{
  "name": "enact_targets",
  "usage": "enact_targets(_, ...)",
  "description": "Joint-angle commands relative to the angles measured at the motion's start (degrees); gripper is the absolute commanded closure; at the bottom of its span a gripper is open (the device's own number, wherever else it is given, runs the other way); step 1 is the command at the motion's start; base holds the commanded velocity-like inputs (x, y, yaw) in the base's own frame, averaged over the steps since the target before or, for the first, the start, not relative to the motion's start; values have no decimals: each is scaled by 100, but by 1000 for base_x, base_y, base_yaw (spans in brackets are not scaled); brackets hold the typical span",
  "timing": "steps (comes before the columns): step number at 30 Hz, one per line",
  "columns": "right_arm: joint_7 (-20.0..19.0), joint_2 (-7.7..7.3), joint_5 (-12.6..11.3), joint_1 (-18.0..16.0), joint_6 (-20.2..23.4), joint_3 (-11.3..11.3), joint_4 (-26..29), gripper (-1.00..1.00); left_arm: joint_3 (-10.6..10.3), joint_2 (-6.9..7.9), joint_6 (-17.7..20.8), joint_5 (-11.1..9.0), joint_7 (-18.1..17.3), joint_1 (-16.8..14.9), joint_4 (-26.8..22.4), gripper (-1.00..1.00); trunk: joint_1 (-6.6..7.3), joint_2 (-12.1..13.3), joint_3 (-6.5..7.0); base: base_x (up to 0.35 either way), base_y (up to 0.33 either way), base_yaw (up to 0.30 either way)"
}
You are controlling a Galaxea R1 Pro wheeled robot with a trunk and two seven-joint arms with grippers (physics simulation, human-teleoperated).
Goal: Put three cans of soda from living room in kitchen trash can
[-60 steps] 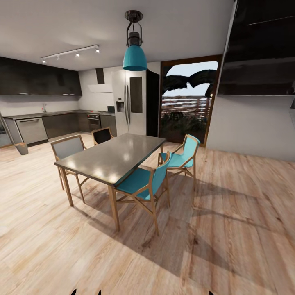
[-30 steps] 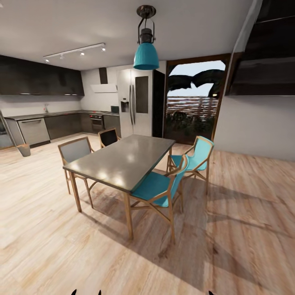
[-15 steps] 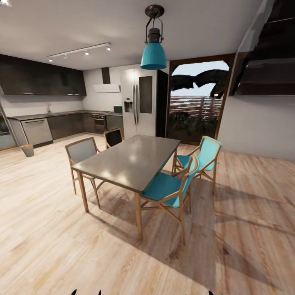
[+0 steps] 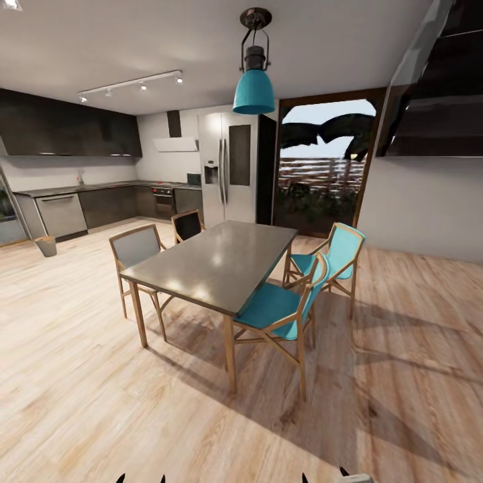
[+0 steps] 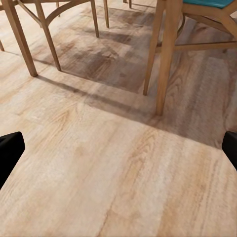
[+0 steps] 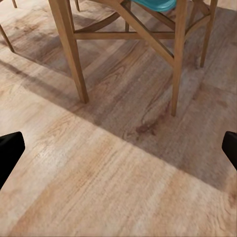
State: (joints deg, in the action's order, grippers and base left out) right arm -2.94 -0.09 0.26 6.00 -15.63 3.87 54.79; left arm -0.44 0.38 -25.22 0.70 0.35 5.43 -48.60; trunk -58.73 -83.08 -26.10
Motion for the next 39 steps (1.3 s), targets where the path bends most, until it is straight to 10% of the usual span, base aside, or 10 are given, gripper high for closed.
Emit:
enact_targets(1, -1, 0, 0, -1, 0, 0, -3, -100, 2, -1, 0, 0, 0, 0, 0, -100, 0, 0, 0, 0, 3, 0)
enact_targets(30, 4, 18, 1, -11, -1, 110, -122, -100, 6, -3, 8, -17, 2, -2, 0, -100, 0, 0, 0, -105, 165, 24)
enact_targets(35, 3, 18, 6, -11, -1, 113, -154, -100, 59, 2, 19, -227, 41, -6, -21, -100, 0, 0, 0, -26, 243, 67)
enact_targets(39, 4, 18, 8, -11, -1, 114, -165, -100, 62, 14, 24, -776, 42, -7, -57, -100, 0, 0, 0, -8, 218, 70)
